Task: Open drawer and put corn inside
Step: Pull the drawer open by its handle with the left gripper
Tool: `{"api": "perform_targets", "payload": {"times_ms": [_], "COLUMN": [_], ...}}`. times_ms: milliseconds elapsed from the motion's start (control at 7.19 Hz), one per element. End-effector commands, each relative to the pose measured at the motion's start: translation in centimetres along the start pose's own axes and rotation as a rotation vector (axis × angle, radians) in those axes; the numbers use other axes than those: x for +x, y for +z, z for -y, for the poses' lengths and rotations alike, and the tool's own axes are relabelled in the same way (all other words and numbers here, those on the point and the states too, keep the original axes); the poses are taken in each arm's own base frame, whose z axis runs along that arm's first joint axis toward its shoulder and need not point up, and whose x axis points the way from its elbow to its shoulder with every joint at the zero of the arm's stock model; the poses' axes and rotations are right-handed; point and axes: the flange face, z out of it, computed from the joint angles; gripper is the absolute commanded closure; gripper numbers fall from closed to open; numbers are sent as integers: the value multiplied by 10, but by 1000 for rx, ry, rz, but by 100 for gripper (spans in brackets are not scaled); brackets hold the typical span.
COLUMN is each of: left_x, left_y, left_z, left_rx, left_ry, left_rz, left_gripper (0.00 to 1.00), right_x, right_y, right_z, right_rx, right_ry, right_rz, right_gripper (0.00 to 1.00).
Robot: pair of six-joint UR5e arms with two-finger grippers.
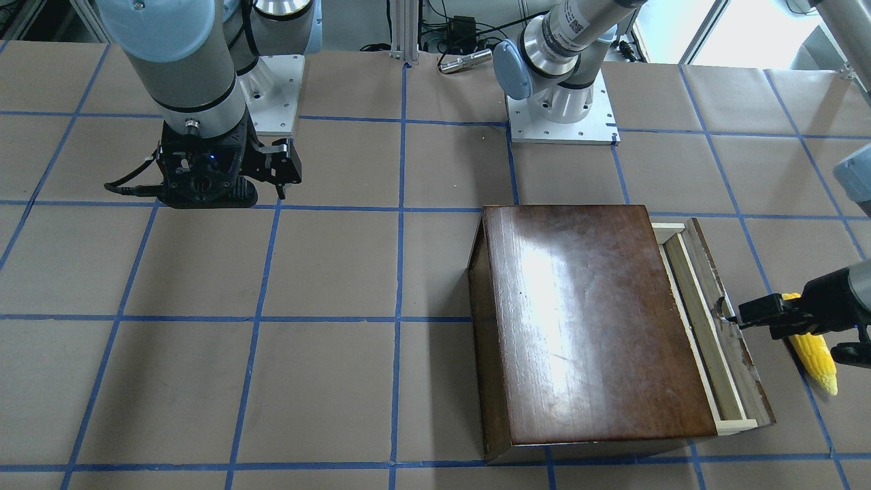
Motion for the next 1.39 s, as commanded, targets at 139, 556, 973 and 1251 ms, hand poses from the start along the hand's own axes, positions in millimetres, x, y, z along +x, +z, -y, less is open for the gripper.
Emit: {"api": "perform_targets", "payload": {"times_ms": [139, 556, 973, 1251], "left_x": [-4, -25, -35, -35], "left_y": [-8, -10, -15, -19], "left_z": [6, -3, -7, -6], "left_rx": [14, -2, 3, 8], "left_ry": [13, 8, 19, 31], "left_rz": [17, 43, 48, 53], "left_gripper": [0, 0, 0, 0], "right_x": [0, 0, 0, 0], "right_y": [0, 0, 0, 0], "right_z": [0, 0, 0, 0], "right_rx": [0, 0, 0, 0], "right_ry": [0, -1, 0, 0], "right_rz": [-1, -1, -1, -1], "right_gripper": [0, 0, 0, 0]}}
